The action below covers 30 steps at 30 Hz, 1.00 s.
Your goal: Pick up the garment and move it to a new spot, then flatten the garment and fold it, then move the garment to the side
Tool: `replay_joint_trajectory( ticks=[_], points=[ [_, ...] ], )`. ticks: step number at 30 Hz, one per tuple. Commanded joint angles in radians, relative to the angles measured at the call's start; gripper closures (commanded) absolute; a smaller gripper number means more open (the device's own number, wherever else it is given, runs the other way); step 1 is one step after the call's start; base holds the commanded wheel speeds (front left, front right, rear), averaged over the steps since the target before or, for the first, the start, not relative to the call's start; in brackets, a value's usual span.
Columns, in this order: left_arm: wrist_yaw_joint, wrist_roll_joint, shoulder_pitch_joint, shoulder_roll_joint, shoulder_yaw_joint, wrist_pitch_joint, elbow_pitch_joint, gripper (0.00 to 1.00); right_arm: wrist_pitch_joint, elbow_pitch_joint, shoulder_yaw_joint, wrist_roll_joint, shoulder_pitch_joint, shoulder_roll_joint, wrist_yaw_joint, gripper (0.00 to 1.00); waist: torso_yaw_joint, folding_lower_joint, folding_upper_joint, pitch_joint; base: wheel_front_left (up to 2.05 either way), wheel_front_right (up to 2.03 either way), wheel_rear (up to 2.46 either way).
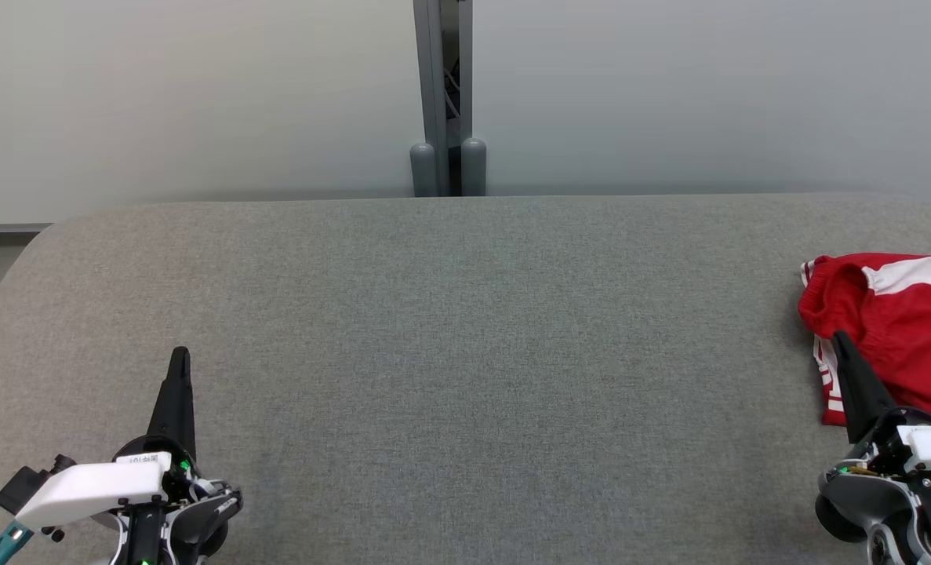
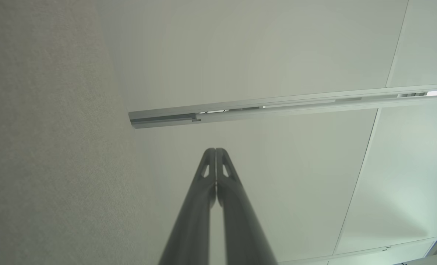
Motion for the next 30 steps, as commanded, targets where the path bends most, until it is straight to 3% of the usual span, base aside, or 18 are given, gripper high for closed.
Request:
replay_joint_trajectory(
  ticks=[1, 30],
  points=[
    [-0.006, -0.002, -0.014, 0.006, 0.005, -0.001, -0.004, 1.00, 0.004, -0.004, -0.002, 0.006, -0.007, -0.009, 0.000, 1.00, 0.000, 0.0000, 0.0000, 0.000, 0.00, 0.00, 0.00],
    [-0.006, -0.002, -0.014, 0.006, 0.005, -0.001, -0.004, 1.00, 0.004, -0.004, -0.002, 0.006, -0.007, -0.009, 0.000, 1.00, 0.000, 0.0000, 0.0000, 0.000, 0.00, 0.00, 0.00]
  ],
)
